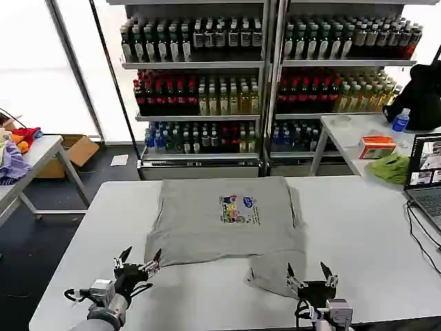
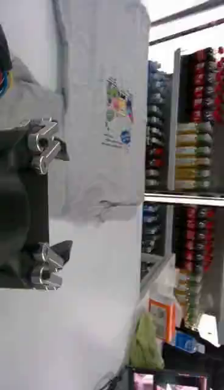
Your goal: Fold and organize the clothes.
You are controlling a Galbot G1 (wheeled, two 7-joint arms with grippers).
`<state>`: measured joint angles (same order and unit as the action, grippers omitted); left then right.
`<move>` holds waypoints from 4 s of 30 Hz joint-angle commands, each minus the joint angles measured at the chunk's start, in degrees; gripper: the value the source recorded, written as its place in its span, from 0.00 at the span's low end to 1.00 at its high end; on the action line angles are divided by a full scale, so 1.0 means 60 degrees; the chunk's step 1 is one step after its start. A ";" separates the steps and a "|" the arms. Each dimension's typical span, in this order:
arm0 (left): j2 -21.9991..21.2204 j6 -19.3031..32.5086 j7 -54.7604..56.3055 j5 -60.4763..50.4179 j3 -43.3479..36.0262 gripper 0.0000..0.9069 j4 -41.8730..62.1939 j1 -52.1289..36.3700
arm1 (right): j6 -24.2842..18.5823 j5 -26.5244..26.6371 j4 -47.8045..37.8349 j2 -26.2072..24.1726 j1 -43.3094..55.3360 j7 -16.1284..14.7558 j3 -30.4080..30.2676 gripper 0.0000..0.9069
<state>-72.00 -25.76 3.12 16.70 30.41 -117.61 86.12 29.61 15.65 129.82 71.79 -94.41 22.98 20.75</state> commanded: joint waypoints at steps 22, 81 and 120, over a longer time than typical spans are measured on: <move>-0.0085 0.0116 -0.0051 0.0114 -0.0109 1.00 0.0538 -0.0064 | 0.0045 -0.0238 -0.0437 0.0194 -0.0052 0.0166 -0.0329 1.00; -0.0399 0.1599 -0.0237 0.0495 -0.0099 0.00 0.0589 -0.1337 | -0.2704 -0.2495 -0.0849 0.0623 0.1594 -0.1337 0.0251 0.00; -0.0203 0.0455 0.0276 0.1360 -0.1830 0.00 0.5744 -0.6372 | -0.0480 -0.1155 -0.6935 0.0669 0.8220 -0.1833 -0.0752 0.00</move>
<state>-73.07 -22.18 4.43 24.41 20.46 -87.08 51.48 26.42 8.54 91.41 76.11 -48.41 12.40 15.99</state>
